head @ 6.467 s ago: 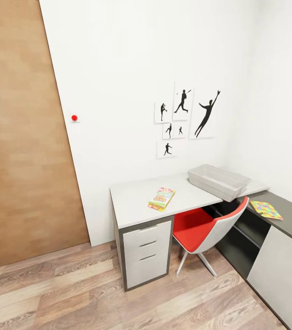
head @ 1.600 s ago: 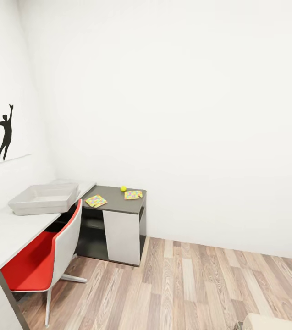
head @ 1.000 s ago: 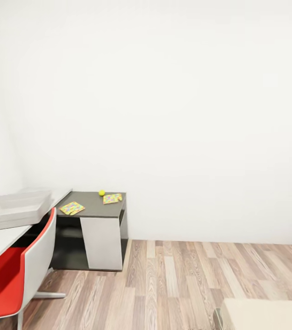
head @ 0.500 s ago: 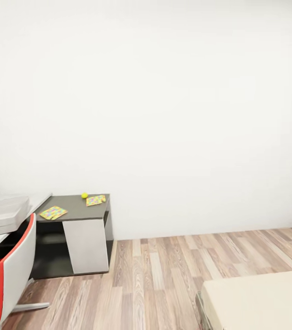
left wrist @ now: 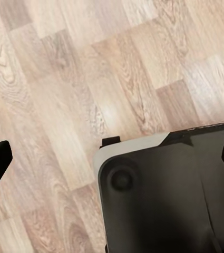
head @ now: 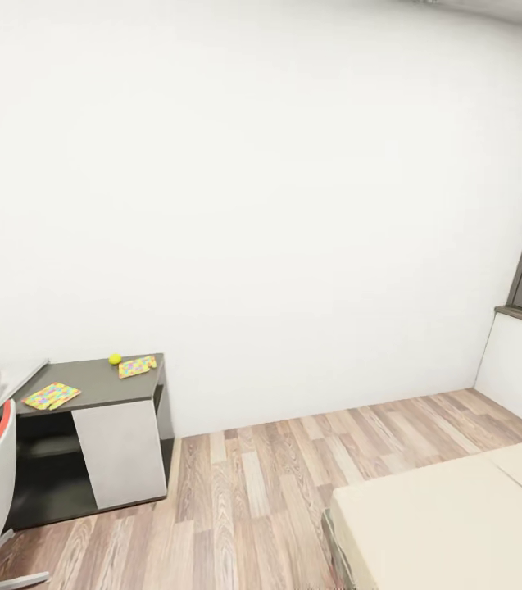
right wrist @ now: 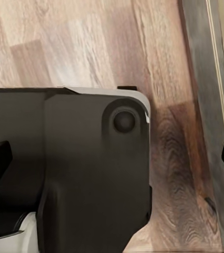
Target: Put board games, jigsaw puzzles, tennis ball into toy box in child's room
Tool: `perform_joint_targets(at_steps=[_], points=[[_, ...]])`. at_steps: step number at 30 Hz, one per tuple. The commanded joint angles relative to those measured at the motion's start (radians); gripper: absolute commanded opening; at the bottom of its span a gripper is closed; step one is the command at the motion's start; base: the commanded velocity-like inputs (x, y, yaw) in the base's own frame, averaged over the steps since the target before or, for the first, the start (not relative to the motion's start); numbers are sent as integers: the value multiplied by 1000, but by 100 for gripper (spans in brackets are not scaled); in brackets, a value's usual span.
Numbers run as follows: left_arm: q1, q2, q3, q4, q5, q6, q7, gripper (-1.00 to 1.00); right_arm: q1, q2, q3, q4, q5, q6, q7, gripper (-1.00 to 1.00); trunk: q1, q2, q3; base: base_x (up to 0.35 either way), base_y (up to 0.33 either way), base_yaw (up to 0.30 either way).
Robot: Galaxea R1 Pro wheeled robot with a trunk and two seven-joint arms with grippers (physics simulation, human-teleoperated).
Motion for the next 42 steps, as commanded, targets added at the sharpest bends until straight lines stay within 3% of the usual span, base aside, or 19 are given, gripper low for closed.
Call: perform_joint_targets(at_steps=[1,42], points=[[0,1,-4,1,-6,-3,1,100,0,-1,0,0,-1,-3,-1,100,0,-1,1,-159,44,-274],[0,1,-4,1,-6,-3,1,100,0,-3,0,0,-1,-3,-1,100,0,-1,33,-58,32,-274]])
